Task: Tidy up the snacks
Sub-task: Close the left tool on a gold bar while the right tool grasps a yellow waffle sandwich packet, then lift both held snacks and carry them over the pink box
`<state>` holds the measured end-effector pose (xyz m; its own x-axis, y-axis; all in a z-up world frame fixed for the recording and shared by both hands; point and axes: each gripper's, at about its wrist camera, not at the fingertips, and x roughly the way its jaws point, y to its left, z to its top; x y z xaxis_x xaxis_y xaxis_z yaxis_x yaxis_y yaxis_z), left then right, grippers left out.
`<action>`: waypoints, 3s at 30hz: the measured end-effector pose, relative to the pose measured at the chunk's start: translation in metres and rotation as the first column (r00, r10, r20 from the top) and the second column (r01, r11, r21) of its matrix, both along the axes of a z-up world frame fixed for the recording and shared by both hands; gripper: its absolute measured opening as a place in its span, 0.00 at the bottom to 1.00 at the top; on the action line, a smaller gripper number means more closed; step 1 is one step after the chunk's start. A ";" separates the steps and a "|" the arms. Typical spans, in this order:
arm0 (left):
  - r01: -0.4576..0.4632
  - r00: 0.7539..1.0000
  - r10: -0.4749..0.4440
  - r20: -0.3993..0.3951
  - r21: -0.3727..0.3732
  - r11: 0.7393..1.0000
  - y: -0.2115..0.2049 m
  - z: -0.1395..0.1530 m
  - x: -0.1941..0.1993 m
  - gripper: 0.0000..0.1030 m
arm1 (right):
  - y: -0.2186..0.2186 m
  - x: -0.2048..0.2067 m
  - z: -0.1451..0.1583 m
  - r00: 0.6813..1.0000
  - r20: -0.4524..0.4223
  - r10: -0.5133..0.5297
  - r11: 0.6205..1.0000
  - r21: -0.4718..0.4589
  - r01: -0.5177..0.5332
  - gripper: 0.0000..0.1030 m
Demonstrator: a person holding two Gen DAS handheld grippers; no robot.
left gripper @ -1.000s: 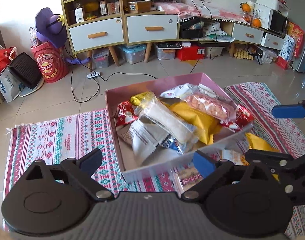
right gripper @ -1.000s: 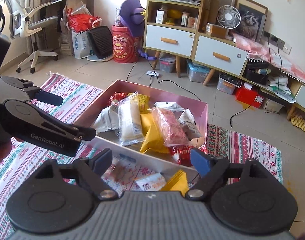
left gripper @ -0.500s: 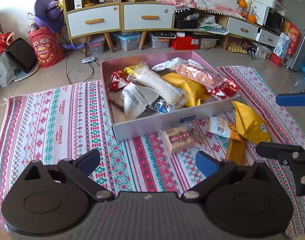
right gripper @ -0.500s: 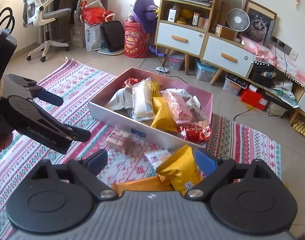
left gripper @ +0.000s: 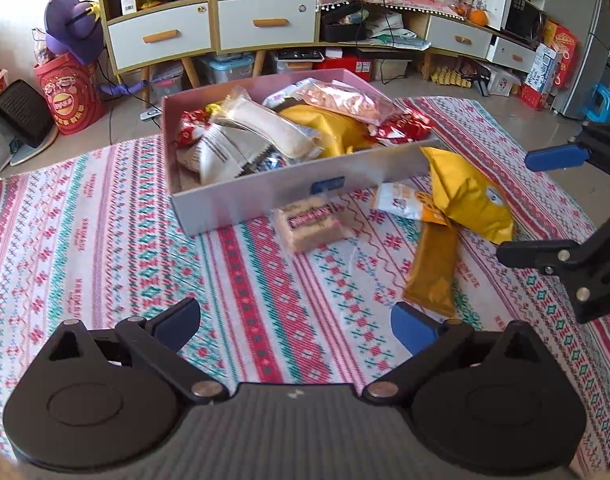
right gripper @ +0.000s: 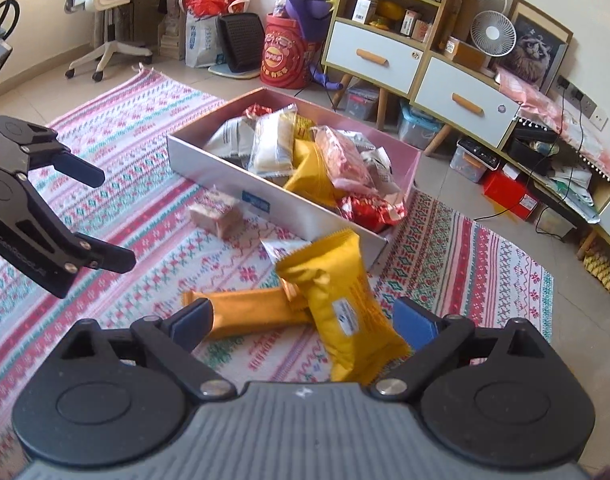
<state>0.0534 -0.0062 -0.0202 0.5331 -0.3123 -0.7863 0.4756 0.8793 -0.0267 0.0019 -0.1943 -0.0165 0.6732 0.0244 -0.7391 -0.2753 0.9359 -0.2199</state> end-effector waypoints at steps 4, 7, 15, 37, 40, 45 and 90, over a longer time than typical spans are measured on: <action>0.035 0.999 -0.035 0.003 0.013 0.999 -0.016 -0.006 -0.004 1.00 | -0.013 0.002 -0.009 1.000 -0.020 0.019 1.000 -0.022 -0.019 0.93; 0.055 0.998 -0.055 0.006 0.017 0.998 -0.028 -0.011 -0.005 1.00 | -0.021 0.007 -0.014 0.999 -0.024 0.021 0.999 -0.037 -0.022 0.93; 0.114 0.993 -0.114 0.016 0.000 0.993 -0.059 -0.021 -0.003 1.00 | -0.041 0.019 -0.023 0.999 -0.049 0.005 1.000 0.002 -0.005 0.92; 0.217 0.976 -0.217 0.023 0.001 0.976 -0.104 -0.032 0.011 0.68 | -0.046 0.033 -0.041 0.998 -0.057 -0.028 0.999 0.020 0.029 0.62; 0.216 0.976 -0.216 0.006 -0.043 0.975 -0.105 -0.031 0.014 0.63 | -0.045 0.033 -0.041 0.998 -0.059 -0.012 1.000 0.026 0.014 0.50; 0.201 0.980 -0.201 0.003 -0.044 0.979 -0.106 -0.030 0.013 0.50 | -0.049 0.034 -0.038 0.997 -0.072 -0.018 0.998 0.058 0.022 0.39; 0.134 0.991 -0.134 -0.004 -0.022 0.991 -0.060 0.010 -0.030 0.33 | -0.021 0.015 -0.003 0.998 -0.059 -0.026 0.991 0.129 0.033 0.38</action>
<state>0.0231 -0.0660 -0.0107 0.4815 -0.3970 -0.7814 0.5885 0.8071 -0.0475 0.0166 -0.2158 -0.0194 0.6320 0.1033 -0.7681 -0.2556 0.9634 -0.0807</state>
